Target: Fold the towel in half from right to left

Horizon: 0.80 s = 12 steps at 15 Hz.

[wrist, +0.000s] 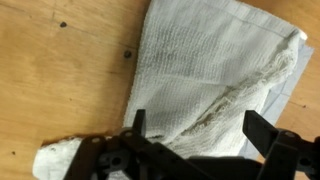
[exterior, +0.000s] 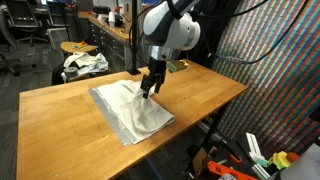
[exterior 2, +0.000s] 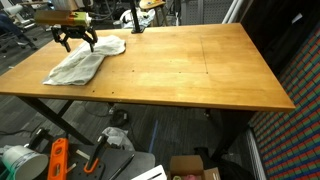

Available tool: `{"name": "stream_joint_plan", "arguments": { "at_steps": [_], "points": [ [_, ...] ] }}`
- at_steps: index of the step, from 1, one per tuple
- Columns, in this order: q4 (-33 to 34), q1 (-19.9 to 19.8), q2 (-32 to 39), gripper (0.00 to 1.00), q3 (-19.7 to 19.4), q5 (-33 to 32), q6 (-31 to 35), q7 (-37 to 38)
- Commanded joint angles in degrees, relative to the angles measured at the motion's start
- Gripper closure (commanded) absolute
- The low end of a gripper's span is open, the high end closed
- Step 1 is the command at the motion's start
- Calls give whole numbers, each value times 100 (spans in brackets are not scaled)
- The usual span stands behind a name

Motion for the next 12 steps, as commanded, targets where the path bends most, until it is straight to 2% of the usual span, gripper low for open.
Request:
{"name": "stream_joint_plan", "arguments": {
  "at_steps": [1,12],
  "points": [
    [637,92,401,0,-2,-49,19,186],
    [2441,-143,1678,0,-148,-168,-646,651]
  ]
}}
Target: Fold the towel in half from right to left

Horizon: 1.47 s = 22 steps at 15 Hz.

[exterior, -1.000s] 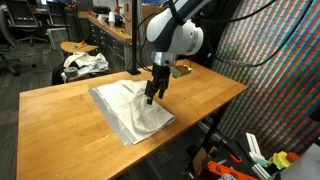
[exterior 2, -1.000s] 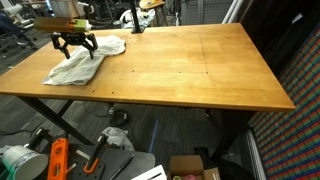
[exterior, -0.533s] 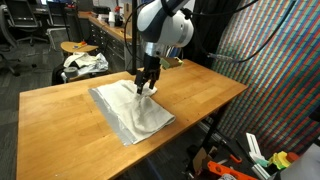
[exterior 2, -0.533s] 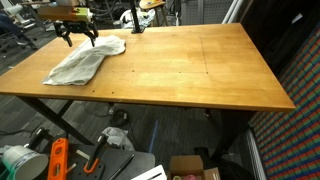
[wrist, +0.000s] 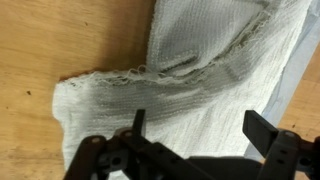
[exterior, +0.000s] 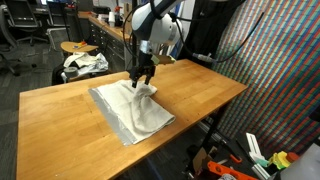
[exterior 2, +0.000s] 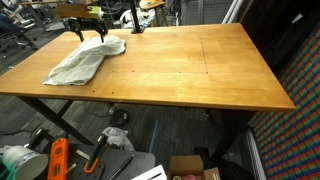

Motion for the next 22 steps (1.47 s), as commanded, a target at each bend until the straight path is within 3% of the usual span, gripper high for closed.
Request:
{"name": "stream_joint_plan", "arguments": {
  "at_steps": [1,10,22],
  "points": [
    [825,-135,508,0,-69,-98,-477,242],
    [1801,-550,1286,0,-208,-45,-1215,361],
    [2035,-728,1647,0,-242,-43,-1130,443]
  ]
}}
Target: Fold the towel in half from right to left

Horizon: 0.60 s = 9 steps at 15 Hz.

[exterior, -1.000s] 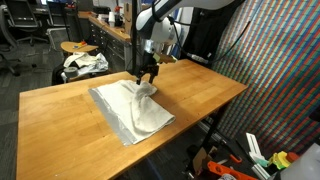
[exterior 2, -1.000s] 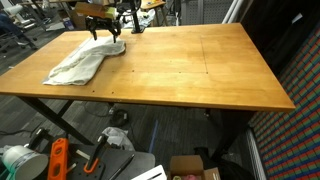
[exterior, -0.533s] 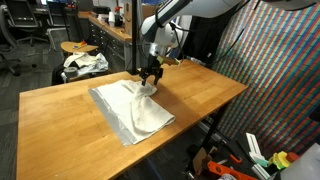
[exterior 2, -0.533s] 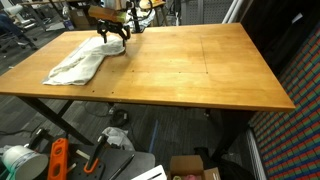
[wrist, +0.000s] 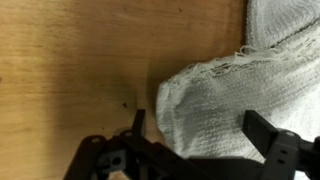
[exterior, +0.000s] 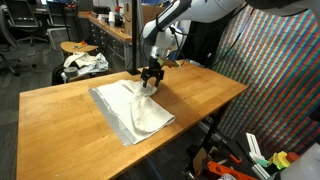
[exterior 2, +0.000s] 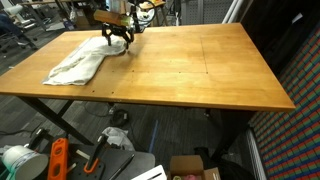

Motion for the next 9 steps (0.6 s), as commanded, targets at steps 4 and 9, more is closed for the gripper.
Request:
{"name": "stream_joint_plan", "arguments": {
  "at_steps": [4,9],
  "points": [
    [197,-125,99,0,36,11,-298,14],
    [156,-162,138,27,93,107,-430,-66]
  ]
}}
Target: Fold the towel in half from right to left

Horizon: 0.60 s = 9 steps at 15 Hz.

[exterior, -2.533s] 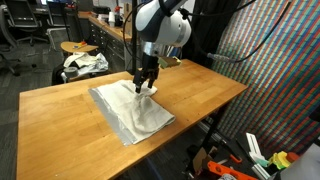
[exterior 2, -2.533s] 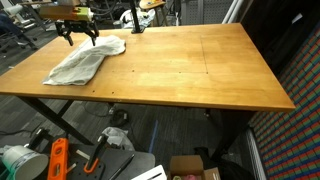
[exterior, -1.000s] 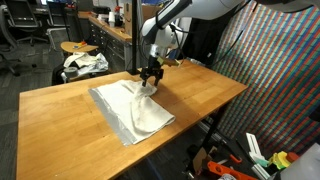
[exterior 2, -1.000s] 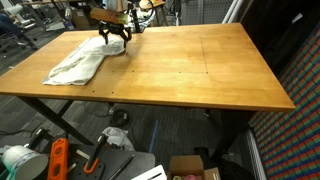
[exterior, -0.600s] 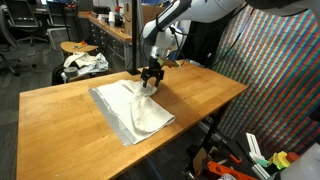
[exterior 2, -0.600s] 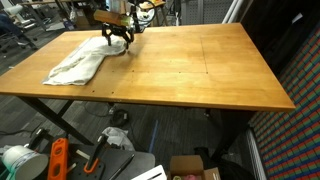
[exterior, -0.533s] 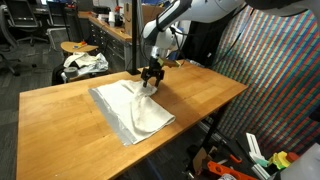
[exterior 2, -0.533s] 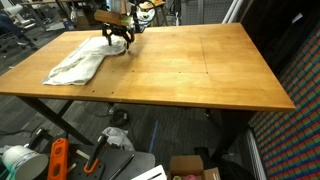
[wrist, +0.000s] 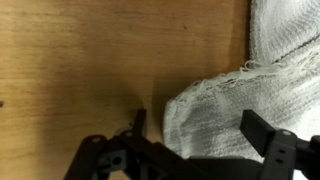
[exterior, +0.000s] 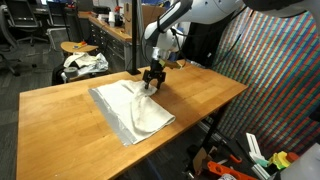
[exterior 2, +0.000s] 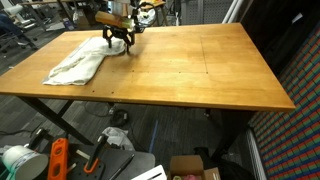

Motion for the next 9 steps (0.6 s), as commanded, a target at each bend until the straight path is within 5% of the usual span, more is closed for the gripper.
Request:
{"name": "stream_joint_plan", "arguments": {
  "at_steps": [1,9],
  "points": [
    [139,-81,66,34,84,92,-156,-70],
    [85,-132,5,95,106,170,-127,-108]
  ]
}}
